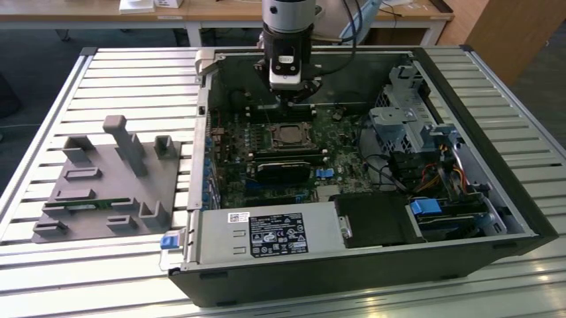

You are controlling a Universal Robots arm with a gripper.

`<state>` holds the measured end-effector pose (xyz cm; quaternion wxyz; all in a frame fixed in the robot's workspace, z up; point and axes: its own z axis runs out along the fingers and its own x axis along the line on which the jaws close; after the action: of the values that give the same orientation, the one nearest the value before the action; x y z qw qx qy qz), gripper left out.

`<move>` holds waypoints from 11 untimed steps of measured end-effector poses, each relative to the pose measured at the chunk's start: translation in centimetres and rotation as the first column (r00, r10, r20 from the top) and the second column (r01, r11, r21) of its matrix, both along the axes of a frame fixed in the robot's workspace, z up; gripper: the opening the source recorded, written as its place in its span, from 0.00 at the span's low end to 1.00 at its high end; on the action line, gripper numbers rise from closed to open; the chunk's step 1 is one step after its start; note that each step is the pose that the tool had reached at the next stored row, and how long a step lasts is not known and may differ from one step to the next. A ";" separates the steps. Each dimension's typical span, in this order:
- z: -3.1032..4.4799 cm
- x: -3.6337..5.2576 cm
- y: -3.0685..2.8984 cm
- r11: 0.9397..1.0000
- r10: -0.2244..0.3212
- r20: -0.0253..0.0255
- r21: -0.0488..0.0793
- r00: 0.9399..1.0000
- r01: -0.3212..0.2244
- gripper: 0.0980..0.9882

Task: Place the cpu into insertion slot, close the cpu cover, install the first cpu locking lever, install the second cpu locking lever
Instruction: 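Install the first cpu locking lever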

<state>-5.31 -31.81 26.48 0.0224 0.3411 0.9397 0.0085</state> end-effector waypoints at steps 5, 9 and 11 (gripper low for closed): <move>0.00 0.00 0.00 1.000 0.012 0.000 0.000 1.000 -0.012 0.01; 0.00 0.00 0.00 1.000 0.012 0.000 0.000 1.000 -0.012 0.01; 0.00 0.00 0.00 1.000 0.012 0.000 0.000 1.000 -0.012 0.01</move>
<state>-5.31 -31.81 26.48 0.0224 0.3353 0.9418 0.0086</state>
